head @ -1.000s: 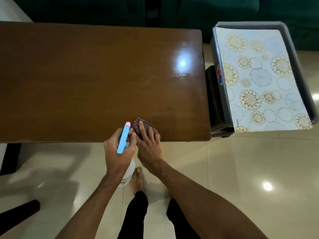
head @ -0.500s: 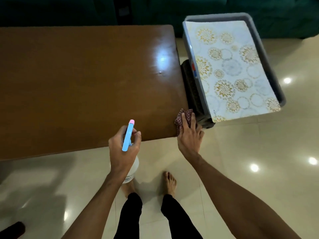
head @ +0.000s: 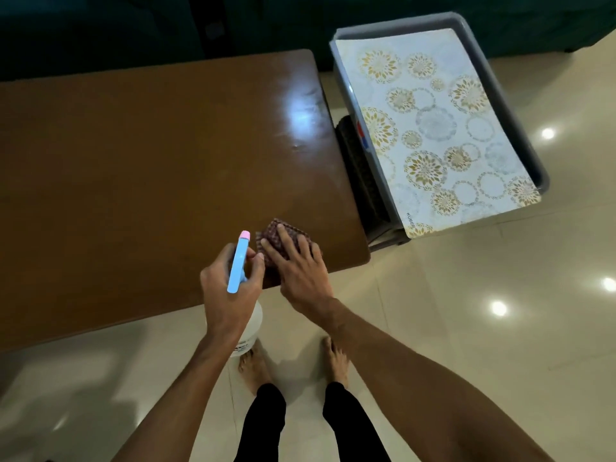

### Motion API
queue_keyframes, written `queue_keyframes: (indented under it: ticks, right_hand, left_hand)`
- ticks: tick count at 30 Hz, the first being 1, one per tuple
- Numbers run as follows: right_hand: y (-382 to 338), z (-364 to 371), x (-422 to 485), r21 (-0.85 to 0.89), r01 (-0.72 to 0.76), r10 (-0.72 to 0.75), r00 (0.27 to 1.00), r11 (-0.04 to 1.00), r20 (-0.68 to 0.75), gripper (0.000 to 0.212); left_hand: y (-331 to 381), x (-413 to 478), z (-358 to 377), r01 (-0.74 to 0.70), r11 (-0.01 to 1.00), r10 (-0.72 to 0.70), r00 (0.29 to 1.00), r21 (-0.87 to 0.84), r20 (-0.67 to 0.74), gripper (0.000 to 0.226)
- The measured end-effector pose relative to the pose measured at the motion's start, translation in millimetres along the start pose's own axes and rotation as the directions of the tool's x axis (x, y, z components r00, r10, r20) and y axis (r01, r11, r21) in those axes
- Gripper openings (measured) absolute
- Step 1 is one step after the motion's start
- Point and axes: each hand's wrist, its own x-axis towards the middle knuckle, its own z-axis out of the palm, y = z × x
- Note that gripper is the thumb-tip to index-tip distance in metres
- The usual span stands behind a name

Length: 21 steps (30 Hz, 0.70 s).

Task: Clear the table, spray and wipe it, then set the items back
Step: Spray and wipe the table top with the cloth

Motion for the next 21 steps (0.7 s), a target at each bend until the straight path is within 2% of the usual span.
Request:
queue_keyframes:
  ticks: [1,2,5,7,9,11,14,16,18,19,21]
  right_hand:
    - [3.3,-1.7,7.3,-0.030,-0.031,0.030,0.999,0.999,-0.035,0.073]
    - [8.9,-4.1,12.0,-0.043,-0.125,0.122,0.990,0.991,-0.076,0.071]
    - [11.3,-9.2,25.1,0.048,-0.473,0.475,0.873,0.880,-0.114,0.066]
    - [-3.3,-8.8,35.9,0.048,-0.536,0.538,0.838,0.843,-0.090,0.068]
    - [-23.9,-3.2,43.3,-0.003,-0.410,0.408,0.908,0.912,-0.094,0.071]
    - [-51.7,8.2,51.8,-0.041,-0.162,0.159,0.985,0.986,-0.072,0.075]
    - [-97.6,20.2,73.7,-0.058,0.132,-0.133,0.991,0.990,-0.016,0.078]
    - [-113.2,20.9,91.7,-0.074,0.246,-0.244,0.969,0.966,0.037,0.074]
    - [-108.3,14.6,106.8,-0.101,0.243,-0.240,0.970,0.965,0.045,0.073]
    - [-102.1,8.6,113.2,-0.115,0.181,-0.181,0.983,0.977,0.015,0.073]
    - [-80.1,-4.2,119.1,-0.117,-0.067,0.058,0.995,0.991,-0.081,0.073]
  left_hand:
    - [-3.6,4.6,-5.8,-0.001,1.000,0.001,1.000,0.002,-0.017,0.011]
    - [-5.8,8.3,-10.1,-0.004,1.000,0.004,1.000,-0.003,-0.027,0.010]
    - [-13.3,19.3,-25.4,0.006,0.999,-0.009,0.997,-0.032,-0.077,0.009]
    - [-18.5,29.0,-38.2,0.014,0.999,-0.020,0.991,-0.044,-0.129,0.009]
    - [-24.1,38.5,-51.7,0.012,0.999,-0.021,0.984,-0.050,-0.175,0.010]
    - [-29.3,46.6,-68.2,0.008,0.999,-0.016,0.975,-0.038,-0.221,0.010]
    - [-36.1,58.1,-92.3,0.022,1.000,-0.027,0.964,-0.022,-0.263,0.011]
    - [-42.0,65.5,-106.7,0.030,0.999,-0.034,0.958,-0.016,-0.285,0.012]
    - [-46.9,73.1,-116.4,0.016,1.000,-0.014,0.954,0.002,-0.301,0.011]
    - [-49.1,78.2,-120.6,0.009,1.000,-0.009,0.951,-0.001,-0.308,0.011]
    - [-49.1,86.3,-123.8,-0.002,1.000,-0.006,0.951,-0.024,-0.310,0.010]
